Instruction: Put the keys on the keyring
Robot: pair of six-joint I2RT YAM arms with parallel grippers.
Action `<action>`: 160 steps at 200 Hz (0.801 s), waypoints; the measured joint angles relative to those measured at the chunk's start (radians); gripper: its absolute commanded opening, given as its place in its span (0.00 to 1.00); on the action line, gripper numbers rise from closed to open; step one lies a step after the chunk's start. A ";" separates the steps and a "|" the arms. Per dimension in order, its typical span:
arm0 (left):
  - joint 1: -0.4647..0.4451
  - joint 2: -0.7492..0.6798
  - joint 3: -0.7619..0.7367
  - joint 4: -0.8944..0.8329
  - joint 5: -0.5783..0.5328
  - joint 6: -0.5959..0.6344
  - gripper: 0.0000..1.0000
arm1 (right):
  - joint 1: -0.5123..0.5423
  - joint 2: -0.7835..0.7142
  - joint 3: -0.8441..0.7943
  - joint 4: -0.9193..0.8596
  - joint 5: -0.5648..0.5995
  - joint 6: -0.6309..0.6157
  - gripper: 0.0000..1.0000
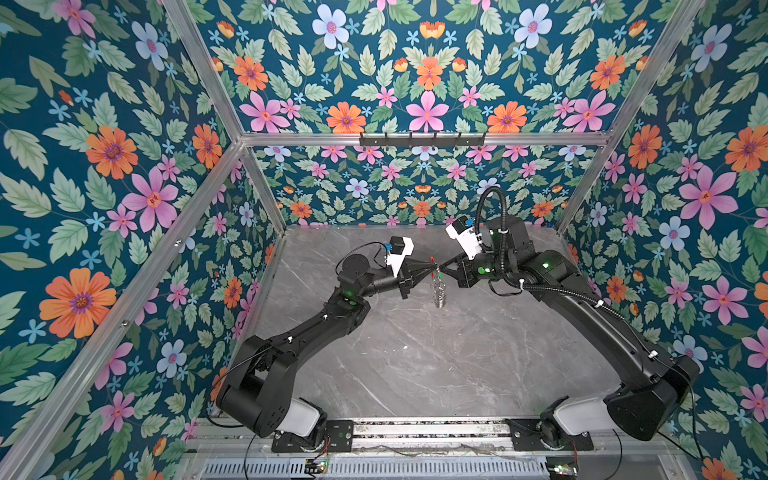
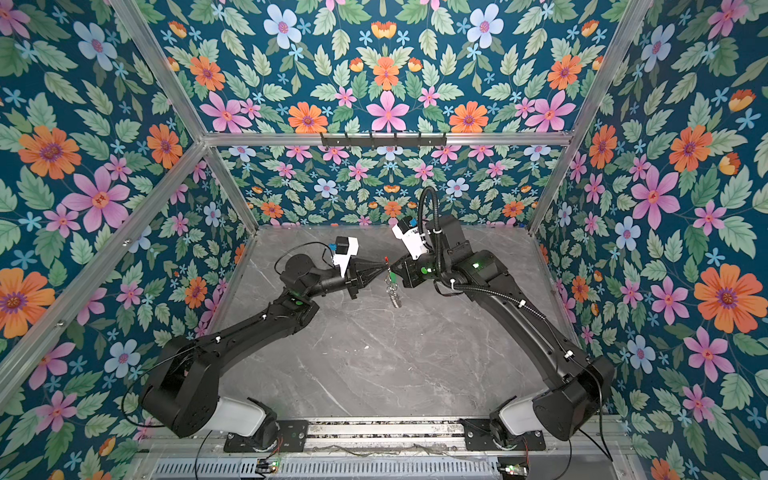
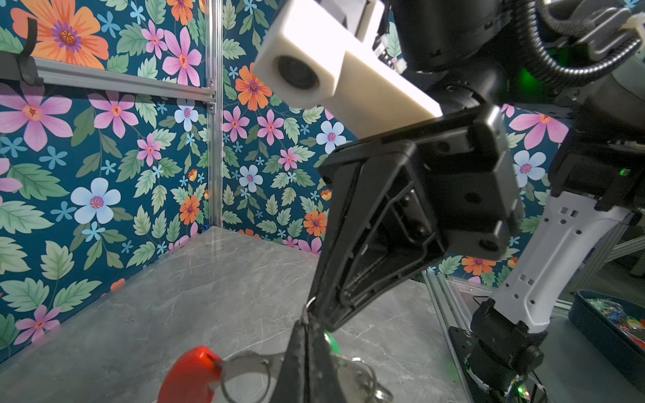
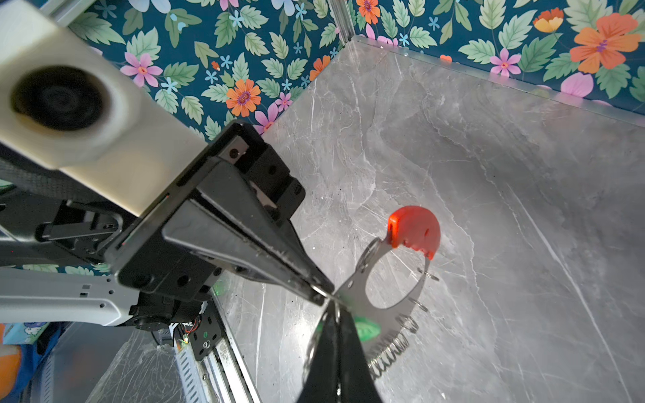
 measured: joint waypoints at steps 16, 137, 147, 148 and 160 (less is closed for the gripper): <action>0.000 -0.001 -0.005 0.015 0.001 -0.003 0.00 | -0.002 0.000 -0.002 -0.005 -0.002 0.015 0.00; 0.010 0.102 -0.042 0.515 -0.058 -0.365 0.00 | -0.013 -0.040 -0.026 0.103 -0.100 0.122 0.00; 0.009 0.113 -0.035 0.546 -0.066 -0.391 0.00 | -0.015 -0.038 -0.020 0.114 -0.108 0.135 0.00; 0.009 0.114 -0.035 0.550 -0.068 -0.393 0.00 | -0.015 -0.037 -0.019 0.116 -0.111 0.139 0.00; 0.009 0.121 -0.029 0.581 -0.080 -0.416 0.00 | -0.017 -0.034 -0.008 0.125 -0.126 0.146 0.00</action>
